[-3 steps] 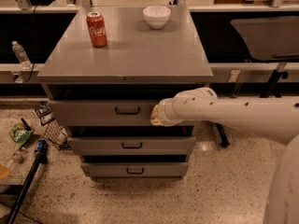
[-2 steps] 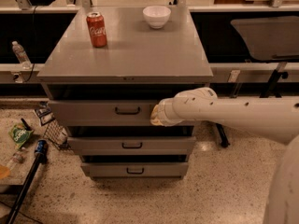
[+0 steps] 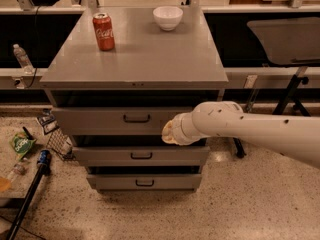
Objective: Close top drawer
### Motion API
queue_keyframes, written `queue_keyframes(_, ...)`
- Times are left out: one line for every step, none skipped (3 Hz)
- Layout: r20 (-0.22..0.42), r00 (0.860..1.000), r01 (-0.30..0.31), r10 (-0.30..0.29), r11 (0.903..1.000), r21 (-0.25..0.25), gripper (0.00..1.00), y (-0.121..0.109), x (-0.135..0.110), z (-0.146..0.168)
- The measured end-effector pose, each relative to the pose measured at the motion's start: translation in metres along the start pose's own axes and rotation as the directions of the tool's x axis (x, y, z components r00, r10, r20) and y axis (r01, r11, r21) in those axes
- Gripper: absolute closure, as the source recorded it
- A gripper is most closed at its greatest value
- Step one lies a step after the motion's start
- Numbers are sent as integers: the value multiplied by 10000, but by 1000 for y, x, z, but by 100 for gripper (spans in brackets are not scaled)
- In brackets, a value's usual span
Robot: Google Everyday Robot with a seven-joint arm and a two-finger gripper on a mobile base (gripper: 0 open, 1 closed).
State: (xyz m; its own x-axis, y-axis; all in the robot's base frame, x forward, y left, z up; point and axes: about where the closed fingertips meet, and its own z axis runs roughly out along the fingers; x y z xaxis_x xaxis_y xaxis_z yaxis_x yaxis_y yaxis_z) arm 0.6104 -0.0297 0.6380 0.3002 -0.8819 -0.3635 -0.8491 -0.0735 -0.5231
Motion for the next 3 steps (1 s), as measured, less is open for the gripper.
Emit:
queue_keyframes(657,9960,-575,600,9976,-395,100,34,-23,-33)
queue_keyframes(1189,9908,-615,652,9975,-346,100,37,-42,-60)
queue_keyframes(2121,9763,-458,428,9989,93,100,24,-69,-96)
